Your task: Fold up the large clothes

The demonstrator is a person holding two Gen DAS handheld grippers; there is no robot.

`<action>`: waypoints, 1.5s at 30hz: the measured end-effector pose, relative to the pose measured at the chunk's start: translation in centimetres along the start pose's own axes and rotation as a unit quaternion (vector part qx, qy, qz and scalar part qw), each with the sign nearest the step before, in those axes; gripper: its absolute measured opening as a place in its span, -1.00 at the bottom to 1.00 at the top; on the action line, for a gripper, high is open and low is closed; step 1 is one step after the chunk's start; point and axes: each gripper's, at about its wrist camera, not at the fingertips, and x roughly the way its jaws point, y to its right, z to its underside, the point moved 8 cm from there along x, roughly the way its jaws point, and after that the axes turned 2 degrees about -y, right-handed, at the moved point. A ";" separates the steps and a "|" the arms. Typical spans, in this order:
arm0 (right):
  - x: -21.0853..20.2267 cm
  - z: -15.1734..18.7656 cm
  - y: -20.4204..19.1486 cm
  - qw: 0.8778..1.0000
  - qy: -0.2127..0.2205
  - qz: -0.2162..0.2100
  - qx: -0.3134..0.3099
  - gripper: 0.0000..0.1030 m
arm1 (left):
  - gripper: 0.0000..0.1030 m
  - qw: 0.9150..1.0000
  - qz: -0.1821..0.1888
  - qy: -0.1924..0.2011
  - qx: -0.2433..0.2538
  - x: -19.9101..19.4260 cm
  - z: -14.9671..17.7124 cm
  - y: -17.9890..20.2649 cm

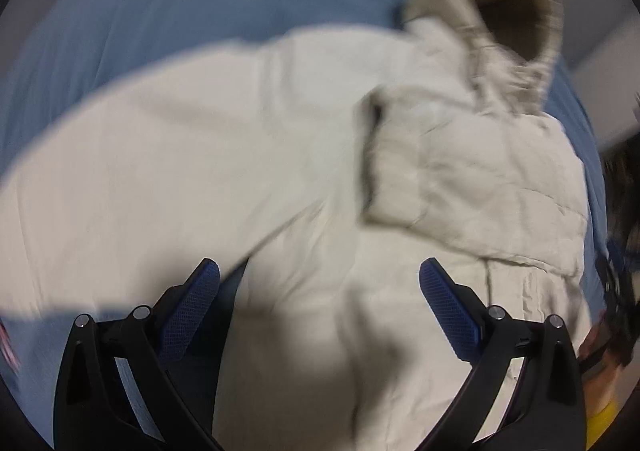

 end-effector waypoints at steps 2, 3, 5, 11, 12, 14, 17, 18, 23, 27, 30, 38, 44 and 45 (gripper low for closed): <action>0.1 0.0 -0.3 1.000 0.000 0.001 -0.008 0.86 | 0.87 0.999 0.018 -0.022 -0.035 0.6 1.1 -0.9; 0.0 0.1 -0.4 1.000 0.000 0.001 -0.009 0.86 | 0.87 0.998 0.024 -0.023 -0.050 0.7 1.4 -1.3; 0.0 0.2 -0.3 1.000 0.000 0.000 -0.008 0.86 | 0.87 0.998 0.008 -0.011 -0.066 0.7 1.5 -2.3; -0.3 0.0 0.6 1.000 0.004 -0.005 0.015 0.86 | 0.87 0.989 -0.023 0.010 -0.142 1.6 0.7 -6.0; -0.3 0.0 0.8 1.000 0.005 -0.006 0.019 0.86 | 0.87 0.988 -0.026 0.017 -0.154 1.6 0.5 -6.6; -0.5 0.0 1.1 1.000 0.007 -0.006 0.027 0.86 | 0.87 0.984 -0.034 0.027 -0.173 1.5 -0.1 -7.6; -0.8 -0.1 1.5 0.999 0.011 -0.008 0.037 0.86 | 0.86 0.979 -0.052 0.043 -0.191 1.5 -0.9 -9.1; -0.9 -0.1 1.5 0.999 0.012 -0.008 0.038 0.86 | 0.81 0.977 -0.054 0.051 -0.202 1.4 -1.2 -9.8; -1.3 -0.2 1.4 0.999 0.018 -0.010 0.036 0.86 | -0.08 0.967 -0.076 0.067 -0.232 0.6 -2.0 -12.0; -1.4 -0.2 0.9 0.999 0.019 -0.010 0.025 0.86 | -0.59 0.963 -0.068 0.099 -0.241 -0.8 -2.3 -12.7; -1.4 -0.2 0.6 1.000 0.018 -0.011 0.019 0.86 | -0.71 0.965 -0.075 0.130 -0.215 -2.4 -2.7 -12.4; -1.3 -0.1 0.2 1.000 0.016 -0.012 0.012 0.86 | -0.85 0.965 -0.107 0.206 -0.124 -5.5 -4.1 -8.9; -1.1 0.1 -0.2 1.000 0.013 -0.012 0.004 0.86 | -0.87 0.953 -0.145 0.267 -0.006 -7.6 -4.8 -3.5; -1.0 0.1 -0.3 1.000 0.012 -0.012 0.002 0.86 | -0.87 0.949 -0.151 0.277 0.019 -7.9 -4.8 -2.3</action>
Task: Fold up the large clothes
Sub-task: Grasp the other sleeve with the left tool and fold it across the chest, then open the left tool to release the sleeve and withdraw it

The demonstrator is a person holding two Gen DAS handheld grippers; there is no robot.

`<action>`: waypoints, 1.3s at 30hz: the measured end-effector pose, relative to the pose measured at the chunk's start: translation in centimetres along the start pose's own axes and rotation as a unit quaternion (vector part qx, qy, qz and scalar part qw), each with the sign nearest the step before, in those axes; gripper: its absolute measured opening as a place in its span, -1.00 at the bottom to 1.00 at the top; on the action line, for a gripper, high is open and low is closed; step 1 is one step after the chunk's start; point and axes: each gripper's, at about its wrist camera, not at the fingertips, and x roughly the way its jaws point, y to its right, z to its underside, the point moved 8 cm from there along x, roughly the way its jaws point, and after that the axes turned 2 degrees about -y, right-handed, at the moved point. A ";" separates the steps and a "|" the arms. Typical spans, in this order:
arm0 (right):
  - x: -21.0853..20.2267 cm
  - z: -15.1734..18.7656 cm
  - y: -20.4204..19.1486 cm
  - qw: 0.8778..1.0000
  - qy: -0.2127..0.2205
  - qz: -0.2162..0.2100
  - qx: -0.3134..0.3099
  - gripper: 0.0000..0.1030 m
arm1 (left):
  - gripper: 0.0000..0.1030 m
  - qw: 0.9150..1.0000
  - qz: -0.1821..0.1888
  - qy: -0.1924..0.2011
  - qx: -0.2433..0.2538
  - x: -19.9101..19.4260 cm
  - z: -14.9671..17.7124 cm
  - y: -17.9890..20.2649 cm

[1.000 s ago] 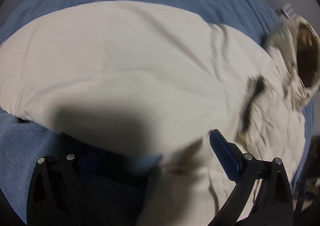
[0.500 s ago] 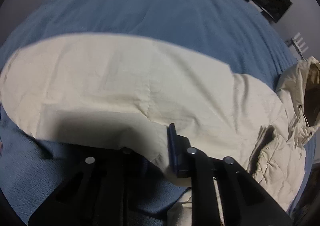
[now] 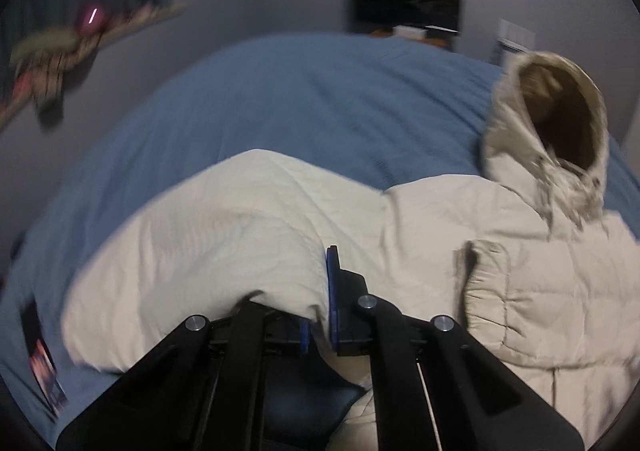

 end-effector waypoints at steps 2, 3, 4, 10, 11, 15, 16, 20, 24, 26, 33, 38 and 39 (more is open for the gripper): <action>0.1 0.1 -0.2 1.000 -0.002 -0.001 -0.004 0.86 | -0.88 0.998 0.008 0.025 0.051 -1.1 -0.3 2.2; 0.1 0.1 -0.2 1.000 -0.003 0.000 -0.004 0.86 | -0.88 0.997 0.012 0.031 0.067 -1.1 -0.5 3.3; 0.1 0.2 -0.3 1.000 -0.003 0.000 -0.005 0.86 | -0.89 0.995 0.020 0.038 0.086 -1.4 -0.5 4.5; 0.4 0.3 -0.5 1.000 -0.009 -0.002 -0.008 0.86 | -0.90 0.978 0.076 0.061 0.184 -3.5 0.8 11.2; 0.4 0.3 -0.4 1.000 -0.010 -0.002 -0.008 0.86 | -0.90 0.973 0.085 0.063 0.204 -3.7 1.1 12.5; 0.7 0.5 -0.2 1.000 -0.016 -0.003 -0.001 0.86 | -0.90 0.953 0.114 0.079 0.270 -4.7 2.8 16.7; 0.8 0.6 -0.2 1.000 -0.017 -0.003 0.001 0.86 | -0.90 0.948 0.117 0.079 0.286 -4.8 3.3 17.6; 1.0 0.6 0.4 1.000 -0.021 -0.004 0.014 0.86 | -0.90 0.932 0.142 0.065 0.327 -3.9 5.5 20.1; 1.2 0.8 0.8 0.999 -0.025 -0.006 0.025 0.86 | -0.90 0.917 0.157 0.054 0.362 -3.4 7.4 21.8; 1.4 0.9 0.9 0.999 -0.028 -0.005 0.030 0.86 | -0.89 0.914 0.168 0.035 0.368 -2.4 8.2 22.6; 1.7 1.2 1.7 0.998 -0.034 -0.001 0.046 0.86 | -0.78 0.898 0.179 -0.021 0.401 0.3 11.1 24.6; 0.7 0.3 1.1 0.999 -0.034 -0.006 0.035 0.86 | 0.43 0.903 0.197 0.002 0.383 -2.3 10.1 23.5; 0.2 -0.2 0.5 0.999 -0.035 -0.015 0.023 0.86 | 0.50 0.904 0.201 0.019 0.376 -3.5 9.6 22.9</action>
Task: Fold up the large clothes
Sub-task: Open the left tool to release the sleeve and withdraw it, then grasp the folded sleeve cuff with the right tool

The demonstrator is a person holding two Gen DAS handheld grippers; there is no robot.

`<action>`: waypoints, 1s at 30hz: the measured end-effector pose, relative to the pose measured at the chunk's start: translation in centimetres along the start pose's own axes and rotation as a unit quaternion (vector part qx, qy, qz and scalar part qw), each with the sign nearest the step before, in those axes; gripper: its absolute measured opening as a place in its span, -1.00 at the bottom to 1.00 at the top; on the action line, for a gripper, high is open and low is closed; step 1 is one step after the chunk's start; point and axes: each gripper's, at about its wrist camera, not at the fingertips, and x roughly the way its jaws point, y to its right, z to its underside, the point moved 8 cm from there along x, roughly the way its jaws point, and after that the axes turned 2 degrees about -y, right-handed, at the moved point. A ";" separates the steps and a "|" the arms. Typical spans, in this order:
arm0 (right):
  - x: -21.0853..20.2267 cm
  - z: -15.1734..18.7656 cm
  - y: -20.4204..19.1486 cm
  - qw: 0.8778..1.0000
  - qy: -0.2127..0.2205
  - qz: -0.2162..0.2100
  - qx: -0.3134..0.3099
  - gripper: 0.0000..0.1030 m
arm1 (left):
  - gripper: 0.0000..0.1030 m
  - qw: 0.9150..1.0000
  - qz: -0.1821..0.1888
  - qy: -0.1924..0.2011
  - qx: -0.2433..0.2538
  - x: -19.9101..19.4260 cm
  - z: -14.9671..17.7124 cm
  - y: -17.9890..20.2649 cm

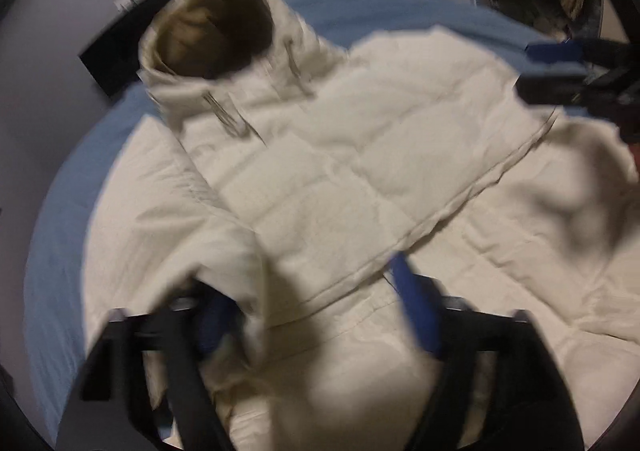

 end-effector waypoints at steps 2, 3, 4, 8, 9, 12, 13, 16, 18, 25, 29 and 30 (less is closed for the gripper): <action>-1.4 -1.0 -1.5 0.999 0.006 -0.011 -0.031 0.86 | 0.51 1.000 0.018 0.017 -0.018 -2.2 -0.2 -0.7; -1.9 -1.3 -2.0 0.999 0.009 -0.013 -0.041 0.86 | 0.54 0.999 0.028 0.021 -0.038 -3.6 -0.2 -1.7; -2.5 -1.7 -2.8 0.998 0.010 -0.018 -0.051 0.86 | 0.56 0.997 0.040 0.025 -0.056 -4.7 -0.1 -2.5; -4.0 -3.5 -8.3 0.994 0.004 -0.065 -0.090 0.86 | 0.73 0.992 0.013 0.054 -0.116 -8.7 -0.1 -7.8; -4.0 -3.7 -9.8 0.992 0.001 -0.071 -0.103 0.86 | 0.75 0.988 0.003 0.061 -0.139 -9.4 -0.1 -9.6; -3.4 -4.5 -16.1 0.983 -0.008 -0.094 -0.159 0.86 | 0.76 0.974 -0.024 0.053 -0.219 -9.6 0.7 -15.6; -3.2 -4.6 -17.8 0.980 -0.011 -0.100 -0.173 0.86 | 0.76 0.968 -0.034 0.043 -0.244 -9.3 1.3 -17.4; -1.9 -4.8 -24.4 0.966 -0.021 -0.130 -0.220 0.86 | 0.76 0.954 -0.064 0.017 -0.291 -8.1 3.2 -21.8; -0.4 -4.8 -28.8 0.956 -0.025 -0.144 -0.255 0.86 | 0.76 0.946 -0.081 0.000 -0.314 -7.3 4.8 -24.0; 6.8 -3.1 -36.8 0.935 -0.064 -0.143 -0.319 0.86 | 0.76 0.906 -0.089 -0.050 -0.411 -4.1 11.1 -28.8; 11.2 -1.7 -38.8 0.921 -0.095 -0.137 -0.352 0.86 | 0.76 0.877 -0.094 -0.062 -0.467 -3.3 14.3 -31.5; 12.0 -1.4 -39.2 0.918 -0.101 -0.137 -0.360 0.86 | 0.76 0.871 -0.098 -0.062 -0.478 -3.3 14.9 -32.0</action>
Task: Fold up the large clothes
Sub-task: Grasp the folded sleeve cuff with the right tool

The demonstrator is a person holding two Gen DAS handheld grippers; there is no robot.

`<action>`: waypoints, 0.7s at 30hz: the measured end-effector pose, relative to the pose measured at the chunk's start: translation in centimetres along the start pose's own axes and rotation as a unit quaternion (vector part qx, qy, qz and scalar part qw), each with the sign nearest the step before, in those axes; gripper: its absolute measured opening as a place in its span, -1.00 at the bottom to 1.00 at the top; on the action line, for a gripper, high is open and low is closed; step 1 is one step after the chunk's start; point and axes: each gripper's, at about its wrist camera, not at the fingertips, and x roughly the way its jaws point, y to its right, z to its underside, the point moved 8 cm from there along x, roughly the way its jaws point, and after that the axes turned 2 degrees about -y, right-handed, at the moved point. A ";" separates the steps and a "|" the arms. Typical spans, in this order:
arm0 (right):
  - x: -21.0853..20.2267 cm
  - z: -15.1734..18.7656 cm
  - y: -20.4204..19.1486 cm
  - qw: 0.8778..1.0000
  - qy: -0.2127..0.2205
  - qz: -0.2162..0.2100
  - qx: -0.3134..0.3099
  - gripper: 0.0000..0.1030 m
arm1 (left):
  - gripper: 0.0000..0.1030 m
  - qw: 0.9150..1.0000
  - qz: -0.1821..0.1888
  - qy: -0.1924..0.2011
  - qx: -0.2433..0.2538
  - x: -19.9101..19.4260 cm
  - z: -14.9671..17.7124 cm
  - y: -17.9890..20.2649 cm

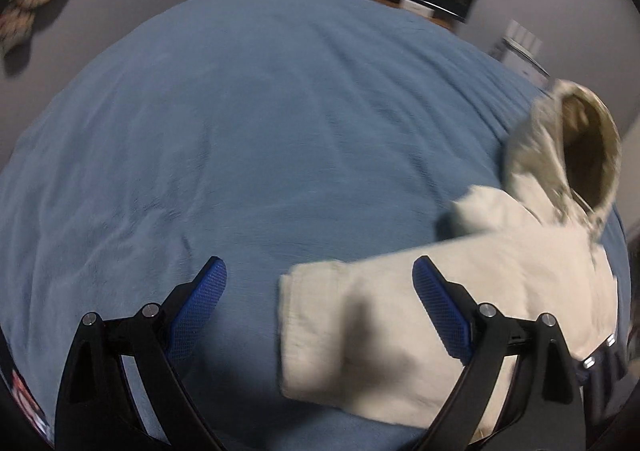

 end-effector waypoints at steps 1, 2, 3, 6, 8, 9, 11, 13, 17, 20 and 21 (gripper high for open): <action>1.1 -0.2 -0.2 1.000 -0.008 0.002 -0.010 0.86 | 0.76 1.000 -0.003 0.001 -0.009 0.0 0.0 -0.5; 1.8 -0.4 -0.3 1.000 -0.010 0.008 -0.017 0.86 | 0.76 1.000 -0.007 -0.001 -0.024 0.4 0.0 -1.2; 2.6 -0.6 -0.3 0.999 -0.015 0.019 -0.026 0.86 | 0.76 1.000 -0.006 -0.004 -0.031 0.7 0.0 -1.5; 4.8 -0.4 -0.1 0.997 -0.028 0.049 -0.049 0.86 | 0.76 0.999 -0.006 -0.009 -0.041 1.5 0.2 -2.1; 5.8 0.2 -0.1 0.995 -0.034 0.070 -0.064 0.81 | 0.76 0.999 -0.010 -0.009 -0.045 1.6 0.2 -2.5; 6.2 0.3 0.2 0.994 -0.034 0.076 -0.065 0.63 | 0.76 0.999 -0.007 -0.011 -0.049 1.7 0.2 -2.6; 6.6 0.7 0.4 0.994 -0.037 0.079 -0.063 0.24 | 0.76 0.998 -0.001 -0.014 -0.054 1.9 0.3 -2.6; 6.4 1.0 0.7 0.995 -0.033 0.079 -0.058 -0.28 | 0.76 0.998 0.002 -0.015 -0.054 1.9 0.3 -2.7; 3.7 0.2 2.6 0.997 0.008 0.081 -0.010 -0.81 | 0.76 0.999 0.002 -0.010 -0.041 1.6 0.4 -2.2; 0.7 0.0 4.2 0.996 0.043 0.077 0.030 -0.89 | 0.76 0.999 0.002 0.002 -0.037 1.1 0.2 -2.0; -0.2 0.0 4.5 0.995 0.053 0.078 0.039 -0.91 | 0.76 0.999 0.003 0.007 -0.040 0.8 0.1 -2.2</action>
